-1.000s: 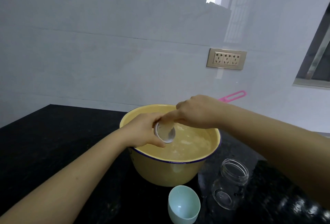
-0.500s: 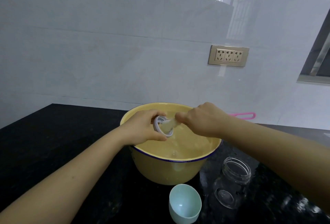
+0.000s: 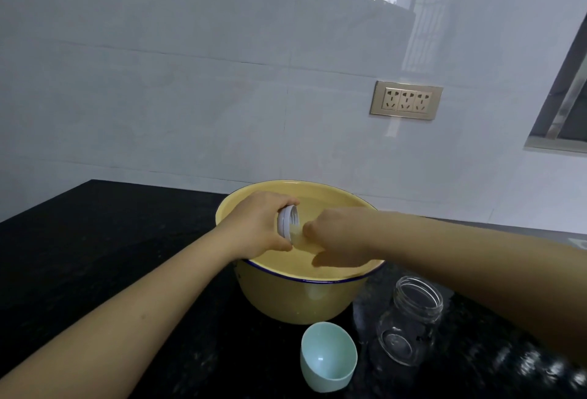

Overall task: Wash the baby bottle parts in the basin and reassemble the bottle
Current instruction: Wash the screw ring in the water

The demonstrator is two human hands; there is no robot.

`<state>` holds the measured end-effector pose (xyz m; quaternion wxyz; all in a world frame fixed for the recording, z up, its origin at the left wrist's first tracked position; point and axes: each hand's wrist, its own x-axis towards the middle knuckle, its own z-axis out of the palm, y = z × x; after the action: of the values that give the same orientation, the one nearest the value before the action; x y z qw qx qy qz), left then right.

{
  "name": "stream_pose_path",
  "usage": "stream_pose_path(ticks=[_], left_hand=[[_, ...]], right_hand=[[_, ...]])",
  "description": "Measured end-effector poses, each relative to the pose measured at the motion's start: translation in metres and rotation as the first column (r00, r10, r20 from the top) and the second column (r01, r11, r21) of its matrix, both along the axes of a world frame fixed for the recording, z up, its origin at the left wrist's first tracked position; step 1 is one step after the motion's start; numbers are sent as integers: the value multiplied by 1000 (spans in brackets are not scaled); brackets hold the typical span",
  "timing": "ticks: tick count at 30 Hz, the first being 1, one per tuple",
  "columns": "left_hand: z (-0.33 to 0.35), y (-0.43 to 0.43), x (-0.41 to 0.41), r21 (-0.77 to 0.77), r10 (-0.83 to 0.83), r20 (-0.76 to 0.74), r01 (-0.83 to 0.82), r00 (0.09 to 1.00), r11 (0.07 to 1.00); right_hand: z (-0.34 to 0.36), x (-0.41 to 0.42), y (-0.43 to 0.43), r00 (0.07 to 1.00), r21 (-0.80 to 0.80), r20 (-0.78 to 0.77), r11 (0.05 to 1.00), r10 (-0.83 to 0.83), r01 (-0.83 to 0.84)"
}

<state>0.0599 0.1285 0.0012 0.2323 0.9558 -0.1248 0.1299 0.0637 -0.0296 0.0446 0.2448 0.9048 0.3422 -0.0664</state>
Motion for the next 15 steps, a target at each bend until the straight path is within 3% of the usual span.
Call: stream_pose_path(ticks=[4, 9, 15], left_hand=[[1, -1, 0, -14, -39, 19, 40, 999, 999], [7, -4, -5, 9, -104, 26, 104, 994, 995], [8, -3, -5, -23, -126, -18, 126, 992, 992]], right_hand=[[18, 1, 14, 999, -98, 8, 994, -38, 39], [48, 6, 12, 999, 46, -37, 998, 34, -33], [53, 23, 0, 985, 249, -170, 968, 1, 42]])
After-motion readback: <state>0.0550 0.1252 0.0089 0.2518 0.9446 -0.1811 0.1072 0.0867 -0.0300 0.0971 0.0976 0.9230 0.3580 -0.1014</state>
